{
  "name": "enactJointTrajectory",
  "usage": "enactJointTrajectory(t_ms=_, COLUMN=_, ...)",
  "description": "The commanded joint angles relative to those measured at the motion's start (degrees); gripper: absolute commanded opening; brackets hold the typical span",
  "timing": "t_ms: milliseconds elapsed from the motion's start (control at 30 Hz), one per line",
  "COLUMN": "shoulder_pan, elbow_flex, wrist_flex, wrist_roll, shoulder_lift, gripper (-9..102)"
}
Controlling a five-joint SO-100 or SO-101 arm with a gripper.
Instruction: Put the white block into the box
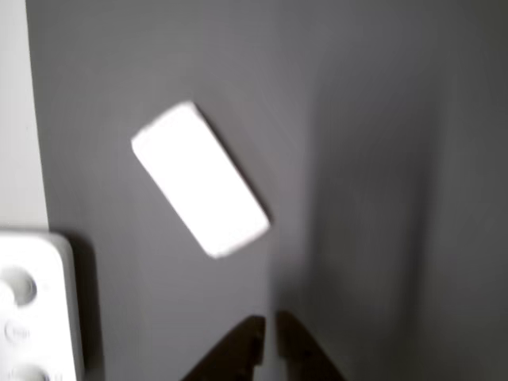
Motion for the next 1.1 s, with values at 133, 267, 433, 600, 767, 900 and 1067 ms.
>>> enactJointTrajectory(t_ms=133, shoulder_pan=-2.5, elbow_flex=-18.0, wrist_flex=1.6, wrist_roll=2.4, shoulder_lift=-8.8, gripper=-2)
enactJointTrajectory(t_ms=267, shoulder_pan=-3.2, elbow_flex=-24.3, wrist_flex=5.1, wrist_roll=2.4, shoulder_lift=-13.5, gripper=-2)
enactJointTrajectory(t_ms=433, shoulder_pan=-3.8, elbow_flex=-33.3, wrist_flex=9.3, wrist_roll=3.2, shoulder_lift=-19.4, gripper=-2)
enactJointTrajectory(t_ms=600, shoulder_pan=-4.0, elbow_flex=-35.9, wrist_flex=9.8, wrist_roll=3.6, shoulder_lift=-21.2, gripper=-2)
enactJointTrajectory(t_ms=767, shoulder_pan=-4.1, elbow_flex=-38.3, wrist_flex=11.3, wrist_roll=3.6, shoulder_lift=-22.7, gripper=-2)
enactJointTrajectory(t_ms=900, shoulder_pan=-4.4, elbow_flex=-42.3, wrist_flex=13.8, wrist_roll=3.7, shoulder_lift=-25.2, gripper=-2)
enactJointTrajectory(t_ms=1067, shoulder_pan=-4.8, elbow_flex=-45.4, wrist_flex=15.3, wrist_roll=3.9, shoulder_lift=-27.2, gripper=-2)
